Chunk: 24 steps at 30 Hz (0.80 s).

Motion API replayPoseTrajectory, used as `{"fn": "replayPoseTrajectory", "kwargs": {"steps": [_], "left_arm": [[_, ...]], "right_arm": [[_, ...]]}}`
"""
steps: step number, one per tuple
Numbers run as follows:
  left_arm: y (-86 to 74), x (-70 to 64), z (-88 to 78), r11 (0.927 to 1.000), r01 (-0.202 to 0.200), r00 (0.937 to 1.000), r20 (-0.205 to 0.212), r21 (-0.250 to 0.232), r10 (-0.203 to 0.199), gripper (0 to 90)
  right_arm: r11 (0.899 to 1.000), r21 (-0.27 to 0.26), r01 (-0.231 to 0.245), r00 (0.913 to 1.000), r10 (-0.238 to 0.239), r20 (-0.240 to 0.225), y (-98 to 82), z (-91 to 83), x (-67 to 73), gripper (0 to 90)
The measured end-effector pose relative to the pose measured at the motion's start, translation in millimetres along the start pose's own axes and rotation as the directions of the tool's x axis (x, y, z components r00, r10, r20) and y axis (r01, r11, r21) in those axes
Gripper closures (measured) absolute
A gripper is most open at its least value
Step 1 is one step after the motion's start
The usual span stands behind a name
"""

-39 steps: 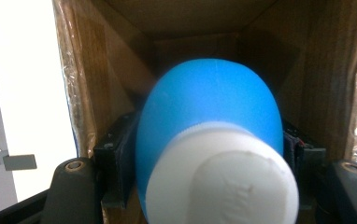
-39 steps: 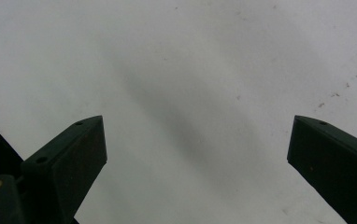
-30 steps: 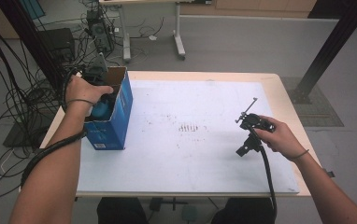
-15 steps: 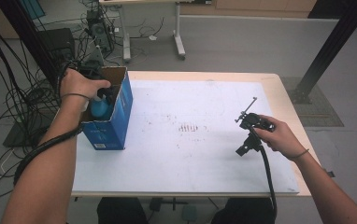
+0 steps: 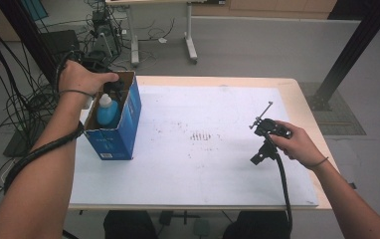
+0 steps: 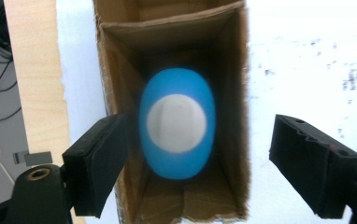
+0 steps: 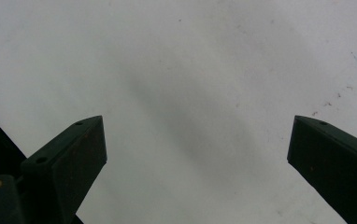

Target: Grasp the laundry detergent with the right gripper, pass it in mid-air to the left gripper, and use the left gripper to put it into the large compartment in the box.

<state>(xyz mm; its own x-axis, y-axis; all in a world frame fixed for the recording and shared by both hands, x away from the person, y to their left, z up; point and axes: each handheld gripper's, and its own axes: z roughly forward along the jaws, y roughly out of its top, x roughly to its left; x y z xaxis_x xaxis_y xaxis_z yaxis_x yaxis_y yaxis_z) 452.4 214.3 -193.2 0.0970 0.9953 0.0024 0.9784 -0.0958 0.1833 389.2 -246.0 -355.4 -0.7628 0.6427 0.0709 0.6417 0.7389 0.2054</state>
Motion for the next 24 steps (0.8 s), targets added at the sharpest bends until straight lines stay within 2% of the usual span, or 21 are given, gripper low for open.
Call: {"fn": "replayPoseTrajectory", "kwargs": {"steps": [7, 10, 14, 24], "left_arm": [[1.7, -13.3, -17.3, 0.9992, -0.029, 0.9992, 0.025, -0.027, 0.03, 11.2], [2.1, -20.9, -22.5, 0.9979, -0.053, 0.9972, 0.051, -0.037, 0.055, 8.4], [3.3, -32.5, -28.8, 0.9954, -0.082, 0.9947, 0.057, -0.049, 0.085, 8.0], [13.9, -69.5, -38.2, 0.9847, -0.14, 0.9829, 0.105, -0.103, 0.151, 6.8]], "right_arm": [[1.0, 0.004, 0.004, 1.0, -0.004, -0.002, 1.9, 0.6, 1.0, 4.6], [1.0, 0.004, 0.01, 0.9999, -0.01, 0.0, 2.4, 0.5, 0.4, 4.6], [1.0, 0.008, 0.007, 1.0, -0.007, 0.001, 3.0, -0.8, -1.0, 4.6], [1.0, 0.008, 0.005, 0.9999, -0.005, 0.009, 0.9, -3.2, -5.1, 4.6]]}}
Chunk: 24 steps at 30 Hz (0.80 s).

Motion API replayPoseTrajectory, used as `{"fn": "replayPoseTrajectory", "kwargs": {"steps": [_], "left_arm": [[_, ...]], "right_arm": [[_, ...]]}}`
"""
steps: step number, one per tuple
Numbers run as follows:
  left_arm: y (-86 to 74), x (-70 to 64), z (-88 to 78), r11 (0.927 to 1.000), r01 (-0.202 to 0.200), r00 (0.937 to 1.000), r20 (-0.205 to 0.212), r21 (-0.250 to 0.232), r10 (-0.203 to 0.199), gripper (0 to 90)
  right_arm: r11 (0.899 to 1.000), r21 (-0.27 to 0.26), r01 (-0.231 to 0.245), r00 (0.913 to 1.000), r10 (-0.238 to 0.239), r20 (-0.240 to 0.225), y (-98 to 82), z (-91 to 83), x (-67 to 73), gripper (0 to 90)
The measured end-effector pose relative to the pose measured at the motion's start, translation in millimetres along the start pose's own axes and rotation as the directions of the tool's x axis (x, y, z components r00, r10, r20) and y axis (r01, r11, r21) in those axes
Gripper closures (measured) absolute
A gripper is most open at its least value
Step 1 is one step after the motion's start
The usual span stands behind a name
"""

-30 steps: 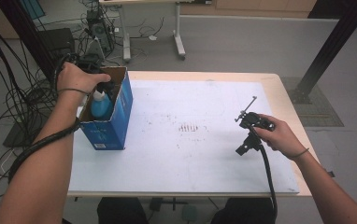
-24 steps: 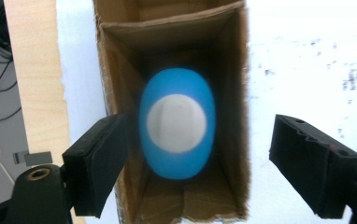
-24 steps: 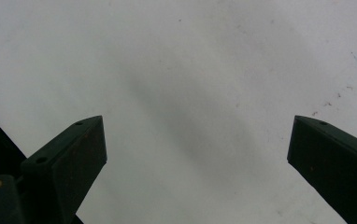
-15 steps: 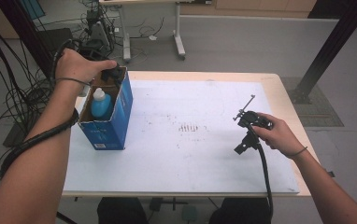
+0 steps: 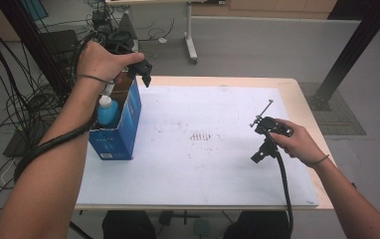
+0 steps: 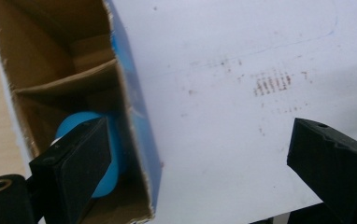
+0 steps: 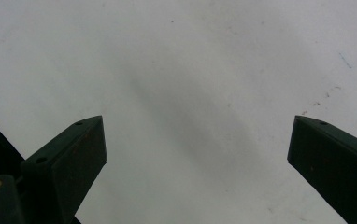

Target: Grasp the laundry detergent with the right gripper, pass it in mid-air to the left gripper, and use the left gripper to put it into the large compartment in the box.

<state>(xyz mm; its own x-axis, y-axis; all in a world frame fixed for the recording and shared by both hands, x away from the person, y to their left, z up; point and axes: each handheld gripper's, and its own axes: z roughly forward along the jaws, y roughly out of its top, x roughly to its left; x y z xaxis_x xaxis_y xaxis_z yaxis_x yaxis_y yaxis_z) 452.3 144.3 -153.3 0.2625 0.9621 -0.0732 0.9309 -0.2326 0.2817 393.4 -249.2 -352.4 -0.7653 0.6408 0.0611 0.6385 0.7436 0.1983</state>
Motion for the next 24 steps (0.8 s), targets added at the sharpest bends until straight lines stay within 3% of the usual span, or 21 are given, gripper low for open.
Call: {"fn": "replayPoseTrajectory", "kwargs": {"steps": [9, 16, 24], "left_arm": [[6.8, -26.5, 13.6, 0.9988, -0.049, 0.9985, 0.025, 0.006, 0.049, 6.8], [9.8, -43.2, 42.0, 0.9971, -0.065, 0.9969, 0.045, 0.038, 0.064, 7.5], [10.0, -50.2, 71.5, 0.996, -0.073, 0.9965, 0.045, 0.051, 0.07, 8.0]], "right_arm": [[1.0, 0.001, 0.005, 1.0, -0.004, -0.002, 0.9, -4.7, 0.4, 4.5], [1.0, 0.009, 0.015, 0.9998, -0.014, -0.013, 3.9, -0.7, 6.0, 4.5], [1.0, 0.011, 0.021, 0.9998, -0.021, -0.008, 5.7, -0.7, 11.5, 4.4]]}}
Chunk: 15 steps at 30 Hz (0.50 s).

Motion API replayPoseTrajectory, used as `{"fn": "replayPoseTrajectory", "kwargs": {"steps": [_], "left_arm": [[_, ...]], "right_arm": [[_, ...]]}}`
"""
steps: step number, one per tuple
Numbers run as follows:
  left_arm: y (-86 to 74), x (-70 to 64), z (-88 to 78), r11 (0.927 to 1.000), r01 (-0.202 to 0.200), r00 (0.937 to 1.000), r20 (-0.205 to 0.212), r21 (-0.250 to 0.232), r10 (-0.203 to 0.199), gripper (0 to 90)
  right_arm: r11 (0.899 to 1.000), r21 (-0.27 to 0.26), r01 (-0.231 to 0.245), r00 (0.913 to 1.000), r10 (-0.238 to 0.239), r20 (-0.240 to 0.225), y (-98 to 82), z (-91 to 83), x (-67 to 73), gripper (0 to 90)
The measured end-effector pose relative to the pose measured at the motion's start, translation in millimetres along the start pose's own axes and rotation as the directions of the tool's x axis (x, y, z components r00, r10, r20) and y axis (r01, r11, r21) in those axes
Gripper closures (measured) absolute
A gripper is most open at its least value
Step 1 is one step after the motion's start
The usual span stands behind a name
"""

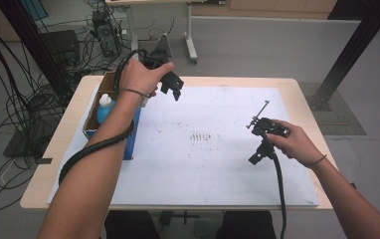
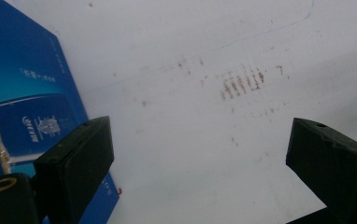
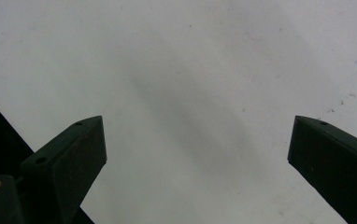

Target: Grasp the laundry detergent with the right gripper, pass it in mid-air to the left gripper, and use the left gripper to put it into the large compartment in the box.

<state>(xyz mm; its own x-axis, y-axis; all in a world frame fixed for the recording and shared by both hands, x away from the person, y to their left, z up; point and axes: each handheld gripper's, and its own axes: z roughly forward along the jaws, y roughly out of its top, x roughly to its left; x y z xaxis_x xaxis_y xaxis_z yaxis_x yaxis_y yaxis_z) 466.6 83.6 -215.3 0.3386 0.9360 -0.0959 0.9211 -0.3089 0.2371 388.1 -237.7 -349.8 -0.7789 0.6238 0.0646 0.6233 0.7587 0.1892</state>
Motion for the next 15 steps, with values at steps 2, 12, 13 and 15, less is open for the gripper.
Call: {"fn": "replayPoseTrajectory", "kwargs": {"steps": [2, 12, 13, 15], "left_arm": [[-0.5, 0.3, 5.5, 1.0, 0.004, 1.0, 0.001, 0.005, -0.004, 8.1], [-3.0, -0.4, 41.3, 0.9991, 0.003, 1.0, -0.007, 0.042, -0.003, 9.0], [-3.5, 0.3, 43.7, 0.9989, 0.004, 1.0, -0.004, 0.047, -0.003, 9.1], [-4.5, 0.5, 49.3, 0.9988, 0.004, 0.9999, -0.011, 0.049, -0.004, 9.0]], "right_arm": [[1.0, 0.001, 0.0, 1.0, 0.0, 0.002, -0.2, -1.0, 0.1, 4.5], [1.0, 0.0, -0.008, 0.9999, 0.008, 0.011, -4.0, -7.0, 1.7, 4.4], [1.0, 0.002, -0.01, 0.9999, 0.01, 0.009, -4.2, -7.8, 1.6, 4.5], [1.0, 0.0, -0.012, 0.9998, 0.012, 0.016, -4.4, -9.6, 1.1, 4.3]]}}
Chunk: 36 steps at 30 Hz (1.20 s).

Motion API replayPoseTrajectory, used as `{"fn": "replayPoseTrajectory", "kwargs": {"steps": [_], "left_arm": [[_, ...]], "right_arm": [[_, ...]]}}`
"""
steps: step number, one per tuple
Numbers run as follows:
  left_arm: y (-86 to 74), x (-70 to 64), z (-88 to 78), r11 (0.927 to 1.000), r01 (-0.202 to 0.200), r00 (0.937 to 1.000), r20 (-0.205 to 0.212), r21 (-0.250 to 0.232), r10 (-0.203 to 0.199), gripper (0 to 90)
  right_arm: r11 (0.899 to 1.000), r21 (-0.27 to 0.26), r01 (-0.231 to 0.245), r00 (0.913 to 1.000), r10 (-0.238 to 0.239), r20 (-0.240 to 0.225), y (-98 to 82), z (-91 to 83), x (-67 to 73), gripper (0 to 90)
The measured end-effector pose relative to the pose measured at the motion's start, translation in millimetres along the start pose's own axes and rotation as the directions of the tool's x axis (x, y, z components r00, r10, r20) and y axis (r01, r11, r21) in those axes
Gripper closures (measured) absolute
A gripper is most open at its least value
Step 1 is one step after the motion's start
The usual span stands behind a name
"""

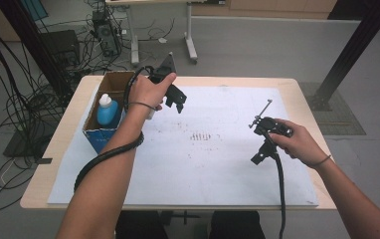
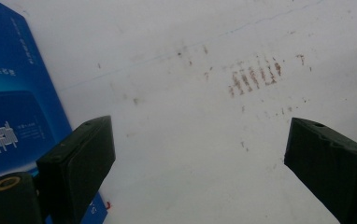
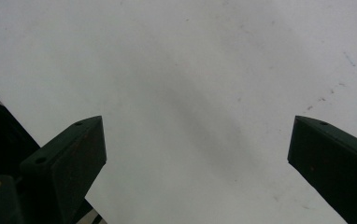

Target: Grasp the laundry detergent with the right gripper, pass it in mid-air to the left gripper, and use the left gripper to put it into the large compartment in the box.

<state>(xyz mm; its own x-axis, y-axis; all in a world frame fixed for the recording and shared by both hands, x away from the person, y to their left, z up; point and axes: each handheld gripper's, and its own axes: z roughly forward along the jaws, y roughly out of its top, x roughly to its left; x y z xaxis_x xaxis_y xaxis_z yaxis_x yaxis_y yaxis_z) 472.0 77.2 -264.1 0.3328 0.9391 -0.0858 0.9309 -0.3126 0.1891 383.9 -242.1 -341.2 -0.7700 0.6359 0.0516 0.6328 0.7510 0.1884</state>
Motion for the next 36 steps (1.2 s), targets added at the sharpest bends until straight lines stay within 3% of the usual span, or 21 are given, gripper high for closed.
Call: {"fn": "replayPoseTrajectory", "kwargs": {"steps": [12, 17, 36], "left_arm": [[-5.6, -5.0, 35.5, 0.9979, -0.021, 0.999, -0.038, 0.062, 0.023, 10.6], [-6.7, -5.0, 44.1, 0.9978, -0.018, 0.9987, -0.046, 0.065, 0.021, 11.0], [-11.8, -2.9, 54.3, 0.9954, -0.012, 0.9988, -0.046, 0.096, 0.016, 11.0]], "right_arm": [[1.0, -0.009, 0.007, 0.9999, -0.007, 0.009, 1.1, -8.1, -0.3, 4.4], [1.0, -0.006, 0.0, 0.9999, 0.0, 0.01, 0.8, -9.3, 1.0, 4.4], [1.0, -0.011, -0.006, 0.9997, 0.006, 0.023, -1.2, -14.3, 1.1, 4.4]]}}
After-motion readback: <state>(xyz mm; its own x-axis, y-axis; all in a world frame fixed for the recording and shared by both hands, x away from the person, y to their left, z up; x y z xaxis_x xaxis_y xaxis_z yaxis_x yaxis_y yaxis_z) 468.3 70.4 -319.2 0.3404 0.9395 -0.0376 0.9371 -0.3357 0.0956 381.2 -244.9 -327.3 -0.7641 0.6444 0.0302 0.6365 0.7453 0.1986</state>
